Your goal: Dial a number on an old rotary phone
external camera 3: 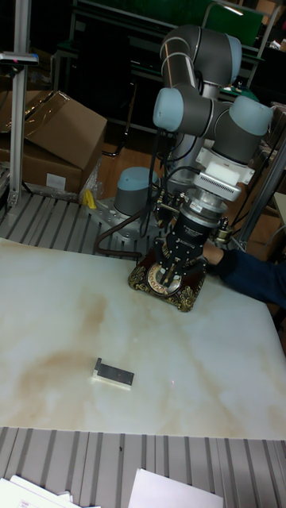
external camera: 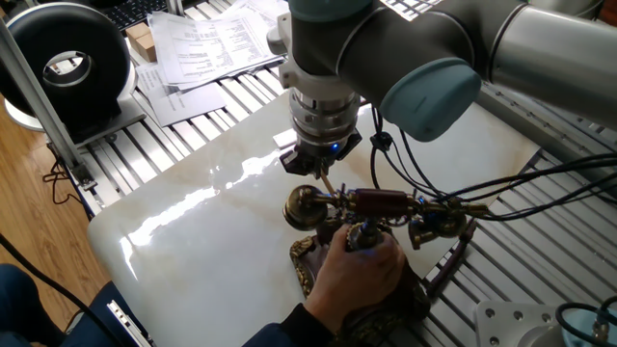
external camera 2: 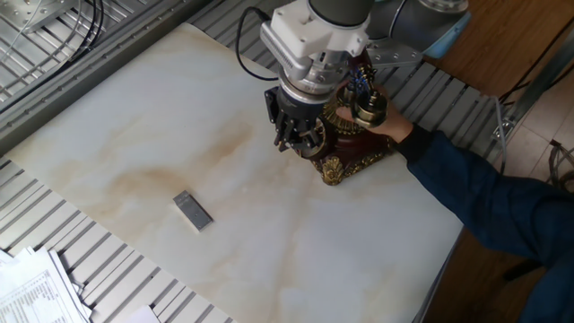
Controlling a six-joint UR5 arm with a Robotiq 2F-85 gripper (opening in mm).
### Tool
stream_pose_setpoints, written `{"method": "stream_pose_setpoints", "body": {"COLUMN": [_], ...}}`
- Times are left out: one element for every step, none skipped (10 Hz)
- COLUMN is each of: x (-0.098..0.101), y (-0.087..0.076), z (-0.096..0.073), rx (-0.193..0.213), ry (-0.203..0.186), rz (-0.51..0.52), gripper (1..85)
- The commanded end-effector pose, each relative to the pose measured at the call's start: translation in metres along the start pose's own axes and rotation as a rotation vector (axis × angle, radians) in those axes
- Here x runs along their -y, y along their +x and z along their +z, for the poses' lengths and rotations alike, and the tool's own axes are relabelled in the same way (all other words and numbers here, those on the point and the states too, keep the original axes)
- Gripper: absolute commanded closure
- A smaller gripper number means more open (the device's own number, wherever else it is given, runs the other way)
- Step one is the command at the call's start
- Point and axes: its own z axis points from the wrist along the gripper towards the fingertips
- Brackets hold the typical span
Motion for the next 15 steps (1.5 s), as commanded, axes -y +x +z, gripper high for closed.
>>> {"method": "stream_pose_setpoints", "body": {"x": [0.000, -0.002, -0.003, -0.007, -0.014, -0.020, -0.024, -0.025, -0.026, -0.026, -0.028, -0.029, -0.030, -0.030, -0.030], "y": [0.010, 0.013, 0.015, 0.017, 0.020, 0.021, 0.021, 0.020, 0.020, 0.018, 0.016, 0.011, 0.009, 0.007, 0.007], "z": [-0.007, -0.007, -0.008, -0.008, -0.008, -0.008, -0.008, -0.008, -0.007, -0.006, -0.003, 0.000, 0.002, 0.004, 0.003], "rx": [-0.015, -0.024, -0.032, -0.041, -0.051, -0.054, -0.058, -0.058, -0.059, -0.060, -0.059, -0.054, -0.051, -0.046, -0.046], "ry": [-0.011, -0.018, -0.022, -0.035, -0.050, -0.056, -0.061, -0.066, -0.069, -0.073, -0.079, -0.079, -0.079, -0.075, -0.073], "rz": [0.017, 0.027, 0.036, 0.058, 0.086, 0.110, 0.123, 0.127, 0.133, 0.140, 0.147, 0.155, 0.161, 0.160, 0.160], "gripper": [84.3, 84.3, 84.3, 84.3, 84.3, 84.3, 84.3, 84.3, 84.3, 84.3, 84.3, 84.3, 84.3, 84.3, 84.3]}}
